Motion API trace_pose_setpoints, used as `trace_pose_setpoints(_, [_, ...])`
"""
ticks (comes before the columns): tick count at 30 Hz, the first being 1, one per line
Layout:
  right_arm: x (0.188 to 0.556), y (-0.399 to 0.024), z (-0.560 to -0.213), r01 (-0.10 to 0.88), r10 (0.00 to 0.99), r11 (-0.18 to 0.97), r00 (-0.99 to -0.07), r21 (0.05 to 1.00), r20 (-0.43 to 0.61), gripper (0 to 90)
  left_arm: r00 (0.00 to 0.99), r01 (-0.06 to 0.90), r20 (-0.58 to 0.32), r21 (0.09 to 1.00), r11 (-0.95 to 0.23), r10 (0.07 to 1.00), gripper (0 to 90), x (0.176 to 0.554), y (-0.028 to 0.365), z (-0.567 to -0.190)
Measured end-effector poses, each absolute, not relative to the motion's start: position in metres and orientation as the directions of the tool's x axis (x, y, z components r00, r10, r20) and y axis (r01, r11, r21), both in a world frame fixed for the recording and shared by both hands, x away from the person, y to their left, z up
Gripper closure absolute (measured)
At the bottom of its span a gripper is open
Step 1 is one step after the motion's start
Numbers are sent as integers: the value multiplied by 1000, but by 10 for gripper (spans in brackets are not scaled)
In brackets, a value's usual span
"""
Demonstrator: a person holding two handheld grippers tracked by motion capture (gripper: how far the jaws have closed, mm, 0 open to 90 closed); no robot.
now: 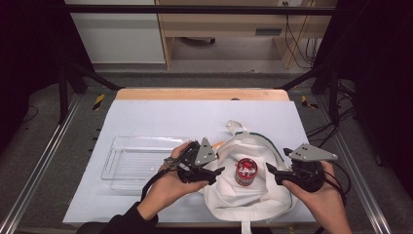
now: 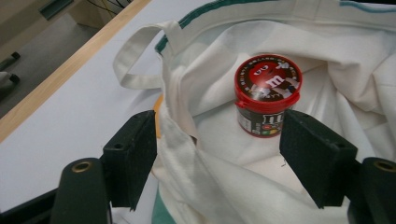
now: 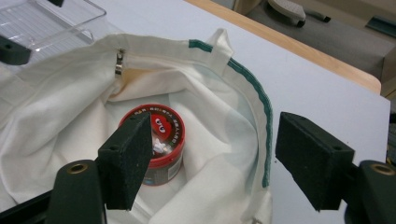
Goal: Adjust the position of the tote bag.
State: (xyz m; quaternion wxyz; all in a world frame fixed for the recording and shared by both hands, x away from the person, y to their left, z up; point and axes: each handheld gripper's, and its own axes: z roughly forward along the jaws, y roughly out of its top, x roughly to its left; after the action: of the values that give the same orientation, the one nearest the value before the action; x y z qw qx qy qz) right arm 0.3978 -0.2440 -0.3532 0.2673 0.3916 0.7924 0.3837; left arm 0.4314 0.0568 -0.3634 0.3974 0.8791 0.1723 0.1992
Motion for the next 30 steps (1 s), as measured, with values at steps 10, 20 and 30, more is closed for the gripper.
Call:
trace_pose_setpoints(10, [444, -264, -362, 490, 863, 363, -498, 793, -87, 294, 912, 58, 214, 778, -626, 351, 265, 394, 55, -383])
trace_pose_setpoints(20, [503, -260, -418, 661, 872, 382, -489, 646, -16, 368, 949, 39, 192, 714, -699, 249, 260, 402, 31, -421])
trace_pose_setpoints(30, [501, -243, -430, 635, 845, 450, -530, 628, -69, 712, 979, 27, 131, 669, -743, 154, 243, 400, 18, -446])
